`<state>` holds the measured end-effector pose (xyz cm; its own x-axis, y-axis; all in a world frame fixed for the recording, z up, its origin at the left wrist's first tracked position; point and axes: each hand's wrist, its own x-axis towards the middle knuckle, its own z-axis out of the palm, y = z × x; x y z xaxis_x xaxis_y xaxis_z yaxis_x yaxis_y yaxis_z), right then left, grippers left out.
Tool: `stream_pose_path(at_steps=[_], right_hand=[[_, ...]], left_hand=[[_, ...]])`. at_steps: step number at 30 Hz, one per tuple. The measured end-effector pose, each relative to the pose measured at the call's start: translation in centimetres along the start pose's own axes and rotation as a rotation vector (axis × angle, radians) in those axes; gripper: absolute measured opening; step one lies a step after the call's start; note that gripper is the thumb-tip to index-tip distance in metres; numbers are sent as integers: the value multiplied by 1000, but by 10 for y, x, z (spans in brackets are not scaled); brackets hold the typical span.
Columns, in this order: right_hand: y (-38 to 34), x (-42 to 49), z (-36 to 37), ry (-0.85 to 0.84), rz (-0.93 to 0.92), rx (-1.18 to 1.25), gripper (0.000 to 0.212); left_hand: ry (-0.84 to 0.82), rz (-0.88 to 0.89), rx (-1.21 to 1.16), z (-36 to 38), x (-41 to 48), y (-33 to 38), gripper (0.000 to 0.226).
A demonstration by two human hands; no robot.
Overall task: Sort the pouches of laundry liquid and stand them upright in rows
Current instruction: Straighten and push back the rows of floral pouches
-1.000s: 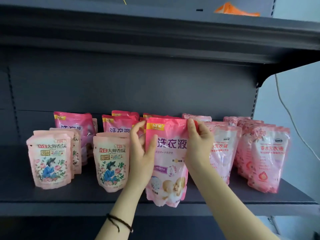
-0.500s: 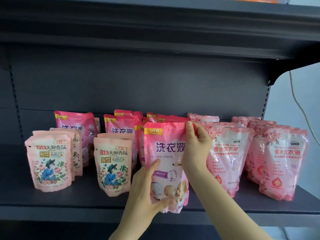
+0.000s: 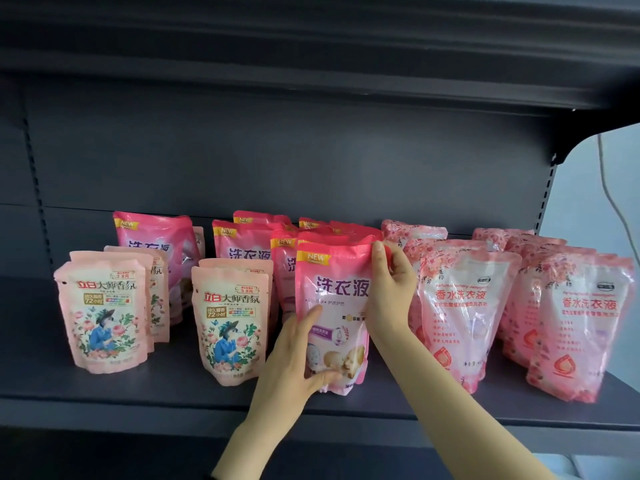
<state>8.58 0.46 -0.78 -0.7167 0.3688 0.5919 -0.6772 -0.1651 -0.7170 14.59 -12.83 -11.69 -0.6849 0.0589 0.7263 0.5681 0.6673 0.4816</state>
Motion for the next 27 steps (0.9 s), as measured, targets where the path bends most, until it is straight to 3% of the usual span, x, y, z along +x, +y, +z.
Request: stream_pose_path(at_steps=[3, 7, 12, 15, 19, 23, 27], right_hand=[[-1, 1, -9, -28, 2, -38, 16], [-6, 1, -24, -244, 22, -169, 15], [5, -28, -65, -523, -29, -172, 68], [20, -50, -88, -587, -40, -312, 85], [33, -66, -100, -741, -4, -424, 92], [39, -69, -96, -720, -18, -527, 98], [33, -70, -98, -723, -41, -548, 92]], left_hand=[[-13, 1, -4, 1, 0, -2, 99], [-51, -59, -136, -2, -2, -3, 94], [-100, -92, -224, -8, -5, -3, 90], [-66, -113, -242, -11, -7, -5, 82], [-41, -170, -251, -11, -10, -10, 86], [8, -190, -230, -9, -8, -7, 90], [-58, -172, -114, -17, -9, 2, 89]])
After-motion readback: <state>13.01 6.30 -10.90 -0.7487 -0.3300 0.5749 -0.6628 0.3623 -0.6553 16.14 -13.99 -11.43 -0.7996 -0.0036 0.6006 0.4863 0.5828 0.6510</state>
